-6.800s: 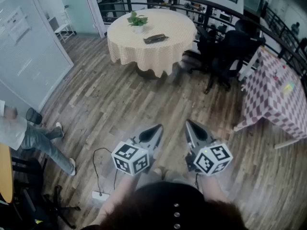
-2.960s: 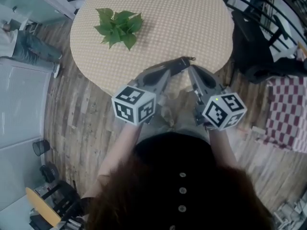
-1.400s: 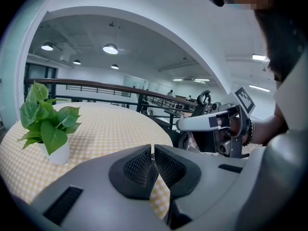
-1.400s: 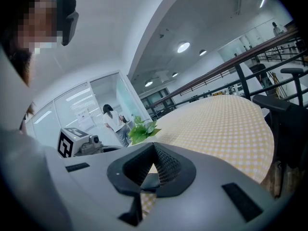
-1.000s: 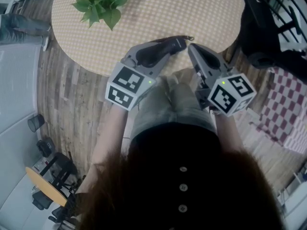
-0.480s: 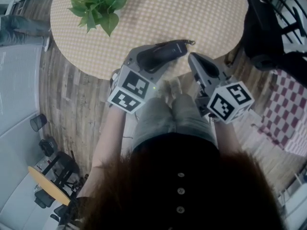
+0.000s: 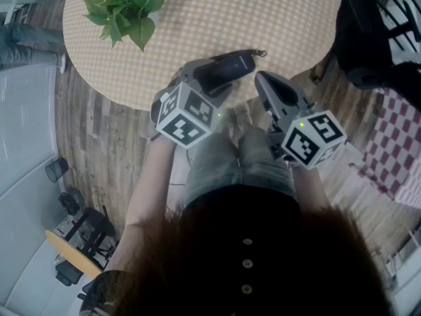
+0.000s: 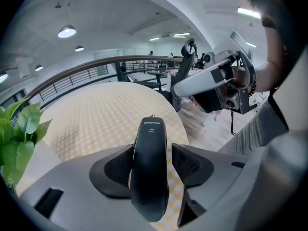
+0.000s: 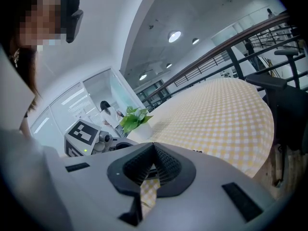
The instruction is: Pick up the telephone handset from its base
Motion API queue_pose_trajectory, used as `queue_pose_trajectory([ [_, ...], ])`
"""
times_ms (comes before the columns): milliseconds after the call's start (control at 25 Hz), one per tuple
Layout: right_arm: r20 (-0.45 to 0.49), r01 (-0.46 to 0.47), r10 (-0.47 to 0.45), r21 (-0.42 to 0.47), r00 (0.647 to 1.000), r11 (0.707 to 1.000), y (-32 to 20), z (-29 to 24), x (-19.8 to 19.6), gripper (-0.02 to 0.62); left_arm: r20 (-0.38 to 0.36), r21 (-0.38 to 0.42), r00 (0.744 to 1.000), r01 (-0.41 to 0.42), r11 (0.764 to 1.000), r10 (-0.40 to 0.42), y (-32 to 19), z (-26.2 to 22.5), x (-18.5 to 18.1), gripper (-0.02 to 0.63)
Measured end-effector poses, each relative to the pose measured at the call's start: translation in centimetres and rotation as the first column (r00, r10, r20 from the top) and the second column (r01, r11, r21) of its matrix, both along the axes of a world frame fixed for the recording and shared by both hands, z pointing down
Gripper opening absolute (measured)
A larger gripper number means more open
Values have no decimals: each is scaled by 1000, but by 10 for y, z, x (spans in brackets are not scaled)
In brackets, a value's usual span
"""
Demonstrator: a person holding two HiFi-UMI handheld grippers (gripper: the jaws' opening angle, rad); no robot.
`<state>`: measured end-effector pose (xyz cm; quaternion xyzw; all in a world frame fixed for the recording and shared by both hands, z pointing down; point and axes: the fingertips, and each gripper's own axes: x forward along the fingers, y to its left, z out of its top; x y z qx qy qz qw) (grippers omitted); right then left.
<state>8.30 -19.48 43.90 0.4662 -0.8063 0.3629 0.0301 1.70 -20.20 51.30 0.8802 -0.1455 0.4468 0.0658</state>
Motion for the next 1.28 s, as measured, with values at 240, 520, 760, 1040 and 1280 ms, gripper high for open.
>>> queue_pose_trajectory([
  [240, 3, -1, 1, -23, 1000, 1000, 8, 8, 8, 9, 29, -4, 999, 26, 1000, -26, -5, 10, 4, 256],
  [520, 5, -23, 23, -40, 1000, 999, 15, 15, 17, 9, 76, 17, 997, -9, 1000, 8, -6, 17, 6, 255],
  [760, 14, -32, 33, -48, 999, 998, 18, 17, 17, 9, 92, 13, 995, -37, 999, 36, -5, 19, 6, 256],
  [1040, 13, -48, 48, -44, 999, 998, 22, 16, 22, 9, 84, 35, 995, -48, 998, 45, -7, 16, 8, 253],
  [1280, 11, -54, 54, -39, 998, 998, 23, 12, 27, 9, 34, 56, 999, -30, 998, 28, -12, 0, 11, 253],
])
